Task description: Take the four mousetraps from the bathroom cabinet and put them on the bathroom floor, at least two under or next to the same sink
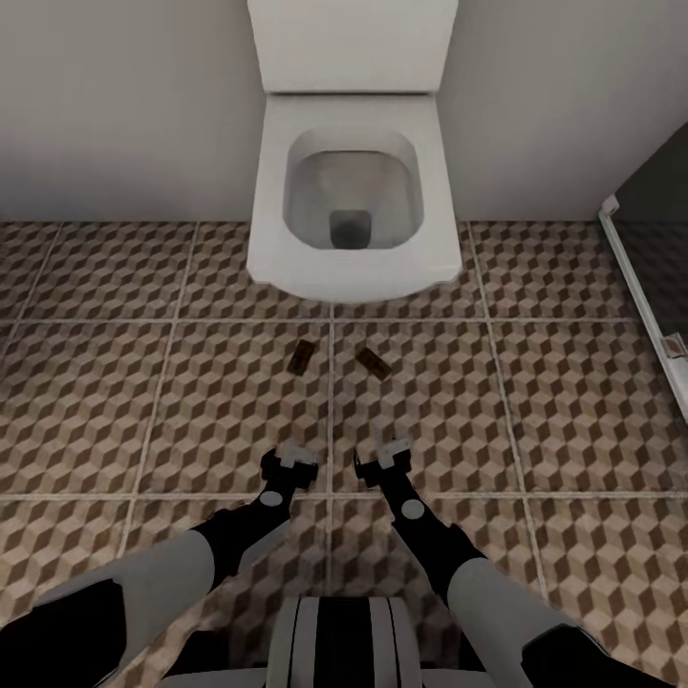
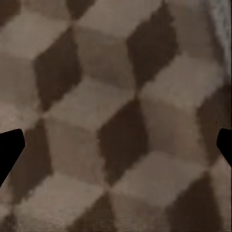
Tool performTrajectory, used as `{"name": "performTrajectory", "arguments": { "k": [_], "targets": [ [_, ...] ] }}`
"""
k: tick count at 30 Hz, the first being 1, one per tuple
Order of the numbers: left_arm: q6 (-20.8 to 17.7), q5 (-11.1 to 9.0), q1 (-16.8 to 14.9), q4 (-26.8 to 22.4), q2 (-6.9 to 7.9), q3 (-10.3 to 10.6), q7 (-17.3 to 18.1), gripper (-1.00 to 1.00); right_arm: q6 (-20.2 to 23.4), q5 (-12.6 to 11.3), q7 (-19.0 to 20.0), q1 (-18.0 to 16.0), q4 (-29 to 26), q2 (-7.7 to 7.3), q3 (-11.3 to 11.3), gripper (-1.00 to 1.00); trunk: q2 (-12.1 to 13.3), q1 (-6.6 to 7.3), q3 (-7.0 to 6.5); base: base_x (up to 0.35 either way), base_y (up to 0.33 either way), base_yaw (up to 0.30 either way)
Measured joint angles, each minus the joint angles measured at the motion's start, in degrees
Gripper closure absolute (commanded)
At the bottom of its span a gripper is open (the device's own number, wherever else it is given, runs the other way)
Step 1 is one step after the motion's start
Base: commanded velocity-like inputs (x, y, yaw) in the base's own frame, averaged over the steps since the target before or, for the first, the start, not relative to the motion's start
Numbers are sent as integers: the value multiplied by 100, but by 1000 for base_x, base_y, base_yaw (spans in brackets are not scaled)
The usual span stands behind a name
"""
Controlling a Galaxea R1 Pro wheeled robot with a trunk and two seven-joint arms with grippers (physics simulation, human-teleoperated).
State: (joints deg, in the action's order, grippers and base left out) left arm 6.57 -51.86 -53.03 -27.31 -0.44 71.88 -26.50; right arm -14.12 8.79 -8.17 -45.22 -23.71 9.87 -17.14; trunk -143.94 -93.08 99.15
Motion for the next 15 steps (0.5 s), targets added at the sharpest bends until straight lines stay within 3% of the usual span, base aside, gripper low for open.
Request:
{"name": "performTrajectory", "arguments": {
  "k": [15],
  "targets": [
    [7, 0, 1, 0, 6, -2, 0, -100, -47, 0, 7, -1, -35, -11, -4, -100, 0, 1, 0, -325, 0, 0]
  ]
}}
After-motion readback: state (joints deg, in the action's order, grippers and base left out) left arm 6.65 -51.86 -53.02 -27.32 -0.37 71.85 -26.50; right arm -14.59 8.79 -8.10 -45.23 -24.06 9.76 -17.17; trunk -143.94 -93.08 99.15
